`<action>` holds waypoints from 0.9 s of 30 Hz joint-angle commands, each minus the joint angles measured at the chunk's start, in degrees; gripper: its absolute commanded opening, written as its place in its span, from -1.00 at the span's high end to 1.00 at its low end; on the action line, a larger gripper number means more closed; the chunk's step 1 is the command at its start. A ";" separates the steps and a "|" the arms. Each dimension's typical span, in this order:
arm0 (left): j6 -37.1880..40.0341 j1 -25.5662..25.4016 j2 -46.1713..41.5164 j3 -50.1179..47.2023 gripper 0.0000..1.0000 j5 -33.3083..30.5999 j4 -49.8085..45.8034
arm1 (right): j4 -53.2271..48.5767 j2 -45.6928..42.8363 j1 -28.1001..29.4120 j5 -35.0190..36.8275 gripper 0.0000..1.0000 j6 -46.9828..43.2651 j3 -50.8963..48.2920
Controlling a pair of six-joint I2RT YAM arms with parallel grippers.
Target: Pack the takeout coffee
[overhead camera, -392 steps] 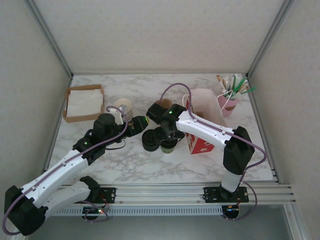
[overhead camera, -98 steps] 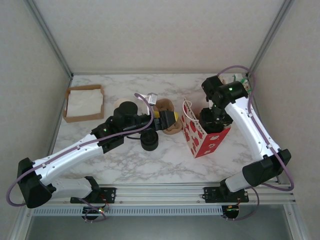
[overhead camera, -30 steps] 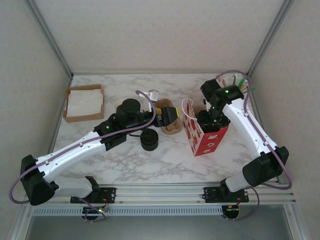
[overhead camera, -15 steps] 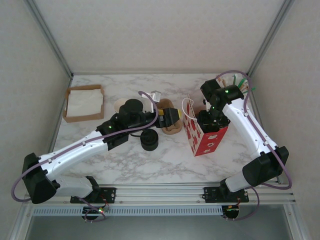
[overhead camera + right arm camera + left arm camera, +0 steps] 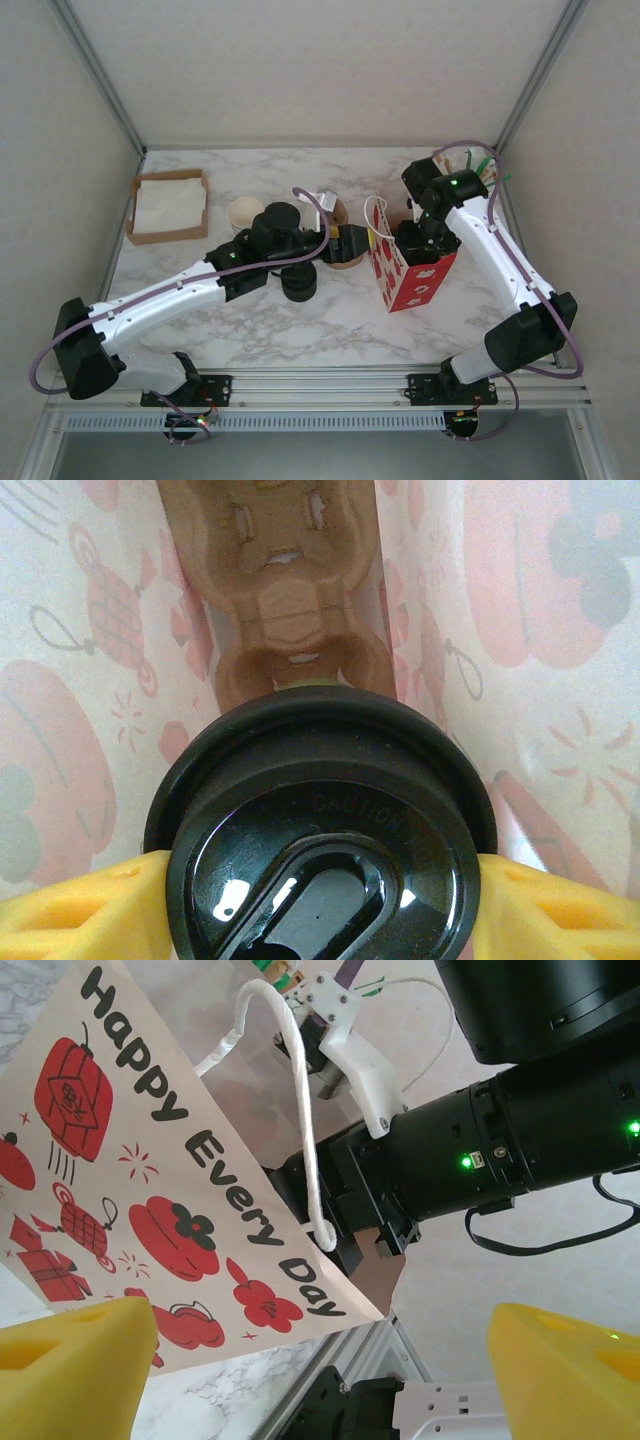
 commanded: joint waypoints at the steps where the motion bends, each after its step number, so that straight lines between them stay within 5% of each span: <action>1: 0.62 -0.53 0.86 2.11 -0.64 0.54 2.08 | -0.07 0.89 -0.68 -0.05 -0.39 -0.70 0.02; 11: 1.68 -0.46 2.48 4.73 -0.33 -2.34 0.19 | 0.63 1.60 -1.06 -0.77 -0.39 -0.82 -0.97; 22: 1.63 -0.02 4.35 6.28 0.56 -4.00 -0.50 | 1.03 2.22 -1.22 -1.09 -0.39 -0.88 -1.96; 27: 1.53 0.15 4.48 6.24 0.81 -4.13 -0.27 | 0.29 2.71 -1.22 -0.41 -0.39 -0.71 -2.08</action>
